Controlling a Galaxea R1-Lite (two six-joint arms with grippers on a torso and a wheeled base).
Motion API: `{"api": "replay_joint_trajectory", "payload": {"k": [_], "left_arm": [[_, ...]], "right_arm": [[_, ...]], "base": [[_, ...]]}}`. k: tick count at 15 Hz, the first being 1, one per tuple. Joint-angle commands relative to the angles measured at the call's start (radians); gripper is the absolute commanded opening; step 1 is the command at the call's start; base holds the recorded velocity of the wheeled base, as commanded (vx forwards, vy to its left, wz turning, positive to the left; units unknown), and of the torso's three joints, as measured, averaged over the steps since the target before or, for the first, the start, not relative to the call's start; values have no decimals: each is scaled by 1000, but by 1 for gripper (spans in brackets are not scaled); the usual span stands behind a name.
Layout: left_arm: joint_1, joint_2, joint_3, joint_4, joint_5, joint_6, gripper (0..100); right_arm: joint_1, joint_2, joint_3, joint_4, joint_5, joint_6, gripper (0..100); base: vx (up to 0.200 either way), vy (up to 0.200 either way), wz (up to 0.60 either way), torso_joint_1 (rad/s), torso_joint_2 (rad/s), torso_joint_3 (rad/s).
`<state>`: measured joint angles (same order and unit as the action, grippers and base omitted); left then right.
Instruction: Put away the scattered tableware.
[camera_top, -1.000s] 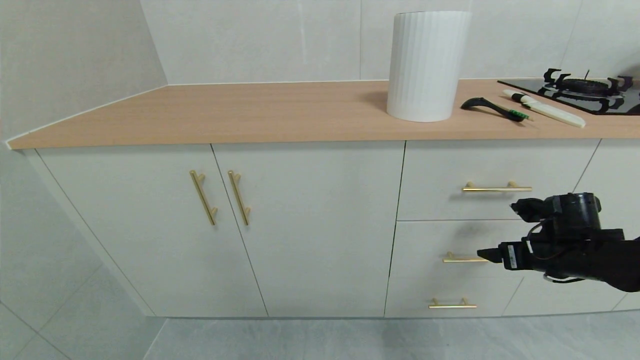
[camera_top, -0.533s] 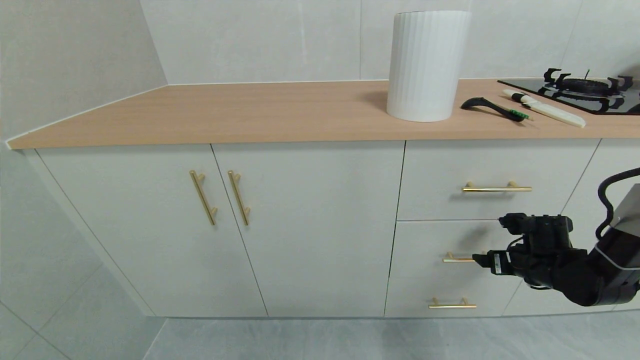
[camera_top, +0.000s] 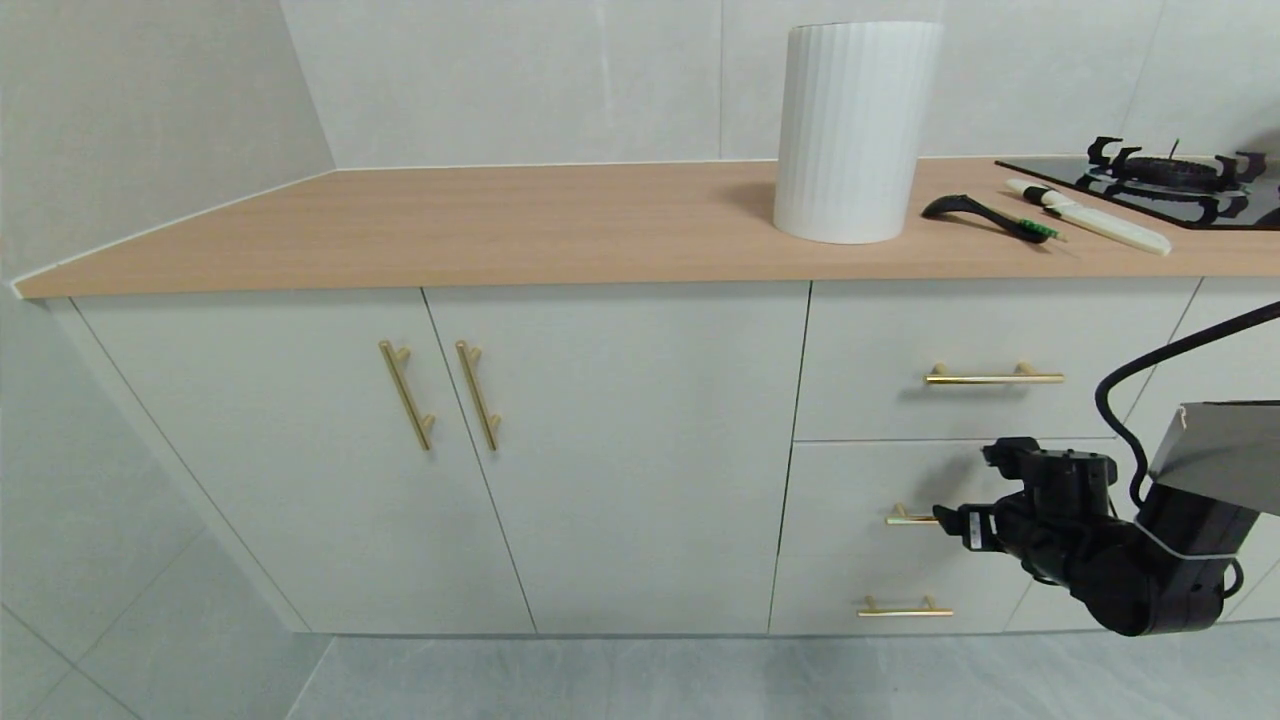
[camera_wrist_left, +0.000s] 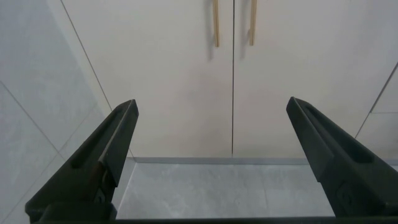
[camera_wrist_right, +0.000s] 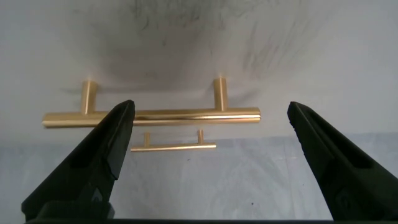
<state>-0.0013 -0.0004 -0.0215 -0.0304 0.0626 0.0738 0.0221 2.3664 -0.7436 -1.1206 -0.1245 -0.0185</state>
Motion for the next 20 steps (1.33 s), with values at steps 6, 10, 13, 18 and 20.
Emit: {"api": "replay_joint_trajectory", "payload": {"k": [6, 10, 13, 18, 20], "left_arm": [[0, 0, 0, 0, 0, 0, 100], [0, 0, 0, 1, 0, 0, 100], [0, 0, 0, 0, 0, 0, 100], [0, 0, 0, 0, 0, 0, 100], [0, 0, 0, 1, 0, 0, 100]], "right_arm": [[9, 63, -16, -44, -29, -3, 100], [9, 56, 9, -39, -27, -4, 100], [7, 24, 44, -34, -24, -4, 100], [9, -145, 158, 22, 28, -4, 100], [10, -397, 182, 283, 135, 2, 100]], "base": [[0, 0, 0, 0, 0, 0], [0, 0, 0, 0, 0, 0], [0, 0, 0, 0, 0, 0], [0, 0, 0, 0, 0, 0], [0, 0, 0, 0, 0, 0]]}}
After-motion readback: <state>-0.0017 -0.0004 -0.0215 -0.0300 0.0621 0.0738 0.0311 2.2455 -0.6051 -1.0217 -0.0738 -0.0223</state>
